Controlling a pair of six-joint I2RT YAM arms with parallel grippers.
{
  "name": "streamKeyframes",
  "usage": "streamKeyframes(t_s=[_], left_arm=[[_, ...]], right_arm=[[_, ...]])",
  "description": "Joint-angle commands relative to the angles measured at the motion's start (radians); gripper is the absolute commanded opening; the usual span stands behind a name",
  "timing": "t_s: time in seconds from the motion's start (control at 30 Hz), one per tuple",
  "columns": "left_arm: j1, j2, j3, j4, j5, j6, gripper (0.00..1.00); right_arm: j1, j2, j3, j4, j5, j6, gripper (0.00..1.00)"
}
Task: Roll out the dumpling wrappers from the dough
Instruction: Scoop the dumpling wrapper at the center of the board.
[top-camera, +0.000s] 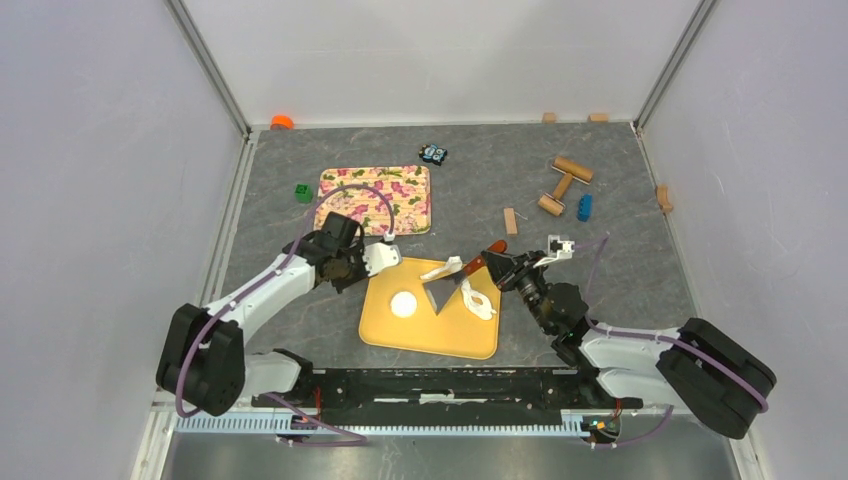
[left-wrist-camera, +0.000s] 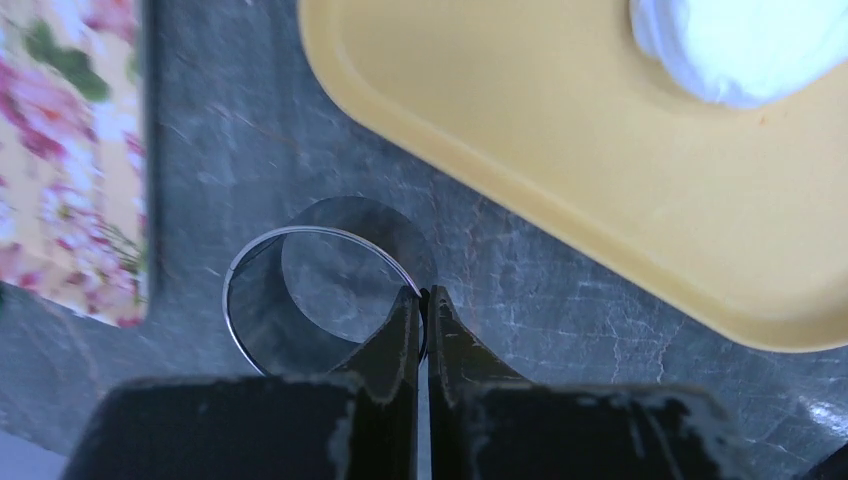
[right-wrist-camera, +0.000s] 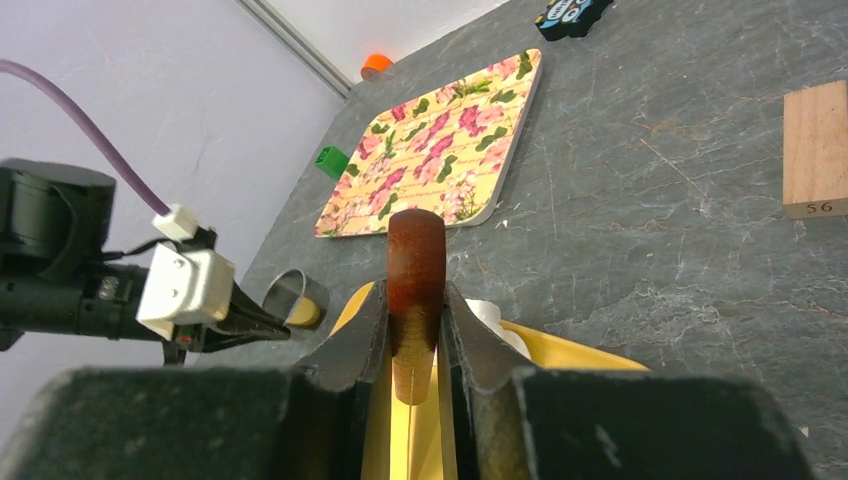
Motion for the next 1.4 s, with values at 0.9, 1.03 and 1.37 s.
streamKeyframes(t_s=[0.9, 1.03, 1.37], left_arm=[[0.041, 0.026, -0.114, -0.111, 0.295, 0.123, 0.33], [0.042, 0.016, -0.122, -0.103, 0.239, 0.121, 0.33], [0.052, -0.072, 0.063, -0.303, 0.285, 0.068, 0.41]], right_arm=[[0.031, 0.508, 0.073, 0.409, -0.194, 0.185, 0.0], [0.061, 0.539, 0.125, 0.384, -0.2, 0.18, 0.0], [0.066, 0.537, 0.199, 0.321, -0.179, 0.099, 0.0]])
